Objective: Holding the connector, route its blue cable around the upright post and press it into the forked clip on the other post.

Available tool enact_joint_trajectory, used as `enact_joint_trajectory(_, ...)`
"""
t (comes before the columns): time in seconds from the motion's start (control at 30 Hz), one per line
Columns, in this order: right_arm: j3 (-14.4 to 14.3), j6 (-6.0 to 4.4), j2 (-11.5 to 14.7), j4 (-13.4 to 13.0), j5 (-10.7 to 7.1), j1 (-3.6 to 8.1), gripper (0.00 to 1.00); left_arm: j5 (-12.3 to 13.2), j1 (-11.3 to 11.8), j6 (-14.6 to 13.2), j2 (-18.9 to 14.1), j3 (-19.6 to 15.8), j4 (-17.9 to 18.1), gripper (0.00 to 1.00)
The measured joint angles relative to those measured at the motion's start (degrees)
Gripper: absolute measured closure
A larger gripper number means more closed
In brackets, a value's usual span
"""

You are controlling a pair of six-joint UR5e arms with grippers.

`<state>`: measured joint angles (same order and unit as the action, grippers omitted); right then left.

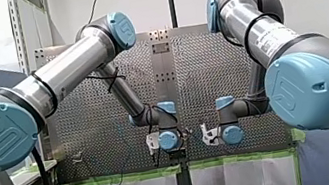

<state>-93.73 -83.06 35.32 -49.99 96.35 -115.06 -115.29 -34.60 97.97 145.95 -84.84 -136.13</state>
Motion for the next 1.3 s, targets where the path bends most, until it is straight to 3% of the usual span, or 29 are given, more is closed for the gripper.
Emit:
enact_joint_trajectory(0.2,0.7,-0.42,0.0,0.1,-0.68,1.04,1.0,0.4,0.5,0.2,0.0,0.9,-1.1,1.0)
enact_joint_trajectory(0.53,2.5,-0.54,0.0,2.5,-1.82,2.82,1.0,1.5,2.0,0.4,0.0,1.3,-2.9,1.0)
enact_joint_trajectory(0.93,2.7,-1.0,0.0,3.3,-3.11,4.04,1.0,2.0,3.0,0.2,0.0,1.4,-3.7,1.0)
enact_joint_trajectory(1.3,2.7,-1.44,0.0,3.7,-4.05,4.35,1.0,2.5,3.6,-0.4,0.0,1.4,-4.4,1.0)
